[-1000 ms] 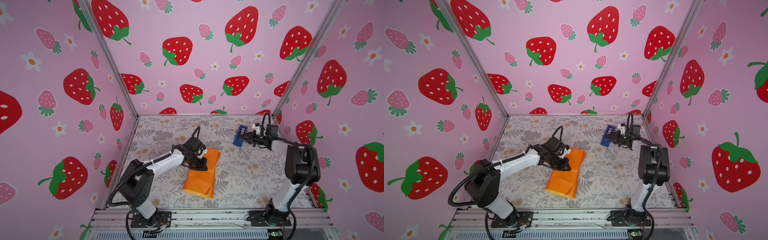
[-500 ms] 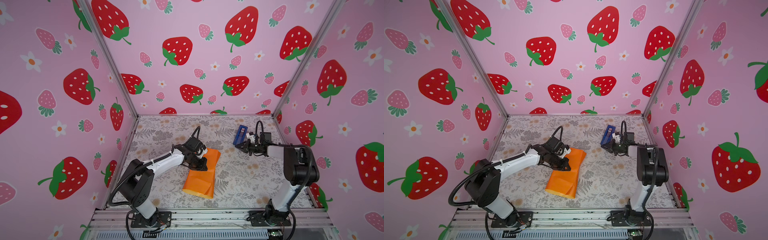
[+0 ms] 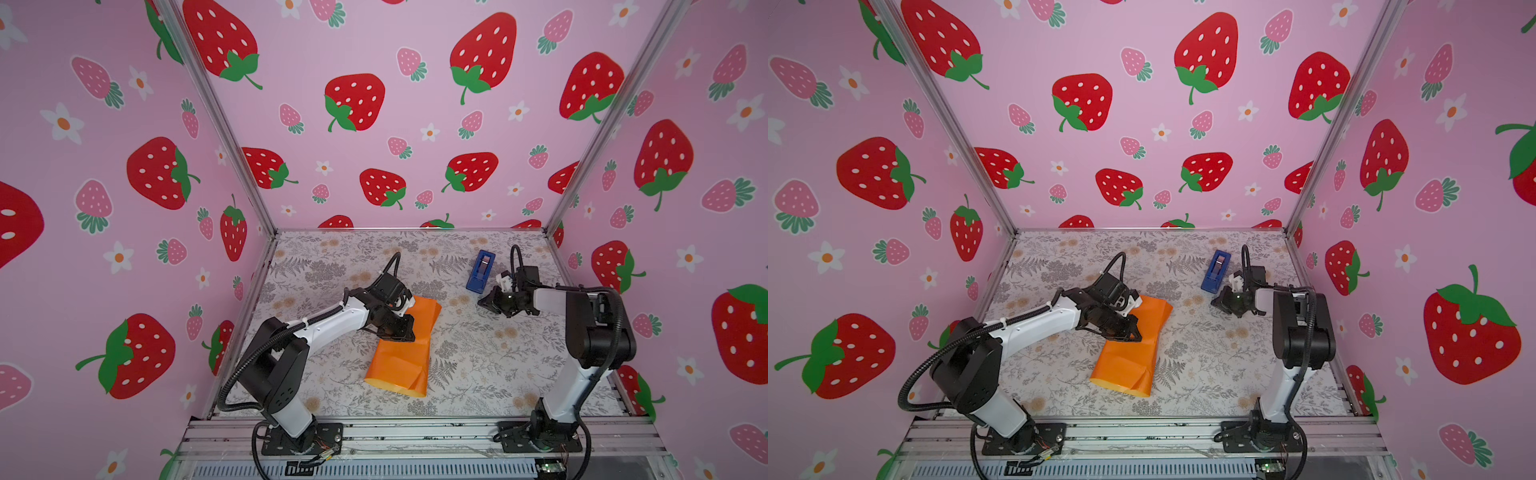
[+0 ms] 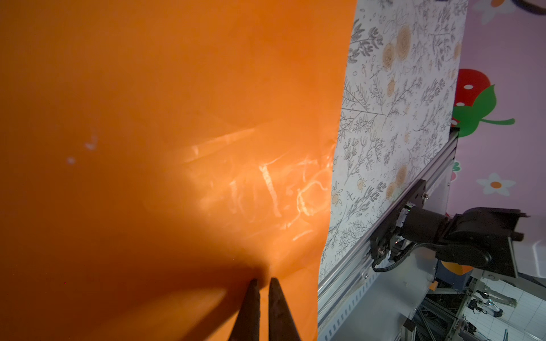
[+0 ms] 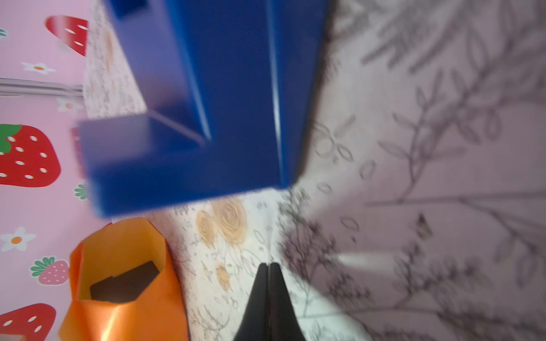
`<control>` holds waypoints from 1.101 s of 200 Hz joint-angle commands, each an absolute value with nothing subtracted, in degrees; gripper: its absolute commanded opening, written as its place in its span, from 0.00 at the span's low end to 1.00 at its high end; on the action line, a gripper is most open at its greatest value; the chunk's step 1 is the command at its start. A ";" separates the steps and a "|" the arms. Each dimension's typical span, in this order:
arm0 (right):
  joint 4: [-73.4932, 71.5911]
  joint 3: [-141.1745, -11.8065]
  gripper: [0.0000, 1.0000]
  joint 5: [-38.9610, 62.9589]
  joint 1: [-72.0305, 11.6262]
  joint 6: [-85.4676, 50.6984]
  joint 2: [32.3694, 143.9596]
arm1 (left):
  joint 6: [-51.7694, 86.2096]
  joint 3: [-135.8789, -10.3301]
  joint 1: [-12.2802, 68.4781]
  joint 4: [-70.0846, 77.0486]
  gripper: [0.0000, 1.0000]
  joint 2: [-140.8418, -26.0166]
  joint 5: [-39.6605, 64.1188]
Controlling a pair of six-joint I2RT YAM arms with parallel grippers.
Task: Wrap a gift box in wrapping paper
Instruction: Tear off the tape with the cutter, then stick the wrapping paper to the gift box.
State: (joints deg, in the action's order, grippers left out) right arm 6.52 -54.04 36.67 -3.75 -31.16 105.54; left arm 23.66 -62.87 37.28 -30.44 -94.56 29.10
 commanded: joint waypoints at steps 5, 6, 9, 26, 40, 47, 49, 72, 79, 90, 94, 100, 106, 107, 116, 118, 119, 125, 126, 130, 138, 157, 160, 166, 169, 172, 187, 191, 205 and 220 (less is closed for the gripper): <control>13.71 -53.72 0.00 35.81 -3.78 -27.77 100.64 | 22.70 -61.77 37.88 -35.53 0.11 -97.91 27.95; 14.02 -53.84 0.00 35.91 -3.82 -27.58 100.37 | 22.69 -61.78 37.88 -35.56 0.11 -97.91 27.95; 14.29 -53.93 0.00 36.18 -3.92 -27.39 100.06 | 22.60 -61.76 37.88 -35.53 0.11 -98.00 27.98; 15.93 -53.88 0.00 40.27 -4.55 -25.67 97.07 | 22.17 -61.70 37.95 -35.60 0.11 -98.00 28.04; 17.93 -54.04 0.00 45.53 -5.98 -23.88 94.92 | 21.66 -61.70 37.88 -35.85 0.11 -98.17 28.10; 18.70 -54.30 0.00 48.09 -7.00 -22.93 93.83 | 21.37 -61.69 37.91 -35.99 0.11 -98.26 28.34; 19.31 -54.38 0.00 48.70 -7.38 -22.70 93.53 | 21.34 -61.72 37.93 -36.00 0.11 -98.33 28.38; 24.91 -56.17 0.00 53.88 -13.51 -18.98 89.74 | 20.58 -62.22 37.90 -36.59 0.11 -98.48 29.00; 26.64 -56.77 0.00 54.96 -15.60 -17.57 88.80 | 20.48 -62.24 37.88 -36.62 0.11 -98.48 29.13; 29.54 -57.86 0.00 56.26 -18.73 -14.92 88.08 | 20.32 -62.20 37.92 -36.61 0.11 -98.39 29.09; 30.32 -58.08 0.00 56.18 -19.65 -14.34 87.78 | 20.33 -62.21 37.88 -36.57 0.11 -98.35 29.09; 31.28 -58.42 0.00 54.03 -20.78 -14.29 87.30 | 20.22 -62.20 37.89 -36.63 0.11 -98.35 28.81; 32.03 -58.45 0.00 51.63 -21.96 -14.45 86.68 | 20.28 -62.06 37.88 -36.56 0.11 -98.20 28.41; 32.10 -58.45 0.00 51.39 -22.14 -14.43 86.58 | 20.34 -62.01 37.88 -36.47 0.11 -98.14 28.35; 32.32 -58.20 0.00 49.91 -23.90 -13.73 85.70 | 20.47 -61.74 37.89 -36.23 0.11 -97.86 28.11; 32.38 -58.06 0.00 49.61 -24.32 -13.50 85.50 | 20.48 -61.71 37.82 -36.22 0.11 -97.83 28.12; 32.36 -57.99 0.00 49.46 -24.51 -13.38 85.38 | 20.48 -61.70 37.85 -36.21 0.11 -97.83 28.12; 32.01 -57.53 0.00 48.53 -25.81 -13.23 84.80 | 20.57 -61.61 37.89 -36.07 0.11 -97.74 28.05; 31.83 -57.42 0.00 48.44 -25.91 -13.21 84.76 | 20.57 -61.57 37.89 -36.05 0.11 -97.74 28.09; 31.21 -56.97 0.00 47.96 -26.99 -13.19 84.25 | 20.59 -61.61 37.94 -36.03 0.11 -97.78 28.08; 30.00 -56.16 0.00 47.51 -28.97 -13.04 83.57 | 20.70 -61.57 37.88 -35.96 0.11 -97.76 28.26; 29.38 -56.04 0.00 45.69 -33.99 -9.14 82.13 | 20.48 -61.61 37.89 -36.03 0.11 -97.77 28.26; 29.45 -56.07 0.00 46.18 -34.59 -8.05 82.00 | 20.52 -61.61 37.90 -35.96 0.11 -97.67 28.10; 29.38 -55.88 0.00 48.46 -35.27 -5.49 81.75 | 20.49 -61.52 37.89 -35.97 0.11 -97.49 27.83; 28.79 -55.59 0.00 50.09 -35.32 -4.52 81.65 | 20.52 -61.46 37.82 -35.95 0.10 -97.42 27.70; 28.22 -55.29 0.00 51.55 -35.33 -3.88 81.61 | 20.43 -61.43 37.89 -35.97 0.10 -97.35 27.64; 28.77 -55.84 0.00 56.01 -35.33 1.76 82.76 | 20.49 -61.17 37.95 -35.78 0.10 -96.96 27.51; 29.78 -56.43 0.00 56.48 -35.33 3.52 83.43 | 20.48 -61.08 37.89 -35.73 0.10 -96.92 27.52; 34.08 -58.85 0.00 59.05 -35.25 9.30 86.41 | 20.47 -61.00 37.95 -35.77 0.10 -96.86 27.43; 40.18 -61.91 0.00 60.79 -35.33 15.04 90.49 | 20.48 -60.67 37.93 -35.63 0.10 -96.56 27.17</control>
State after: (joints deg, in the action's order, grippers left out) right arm 31.03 -57.91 54.83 -35.48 0.45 85.38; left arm 21.21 -63.44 37.23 -30.87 -95.20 30.15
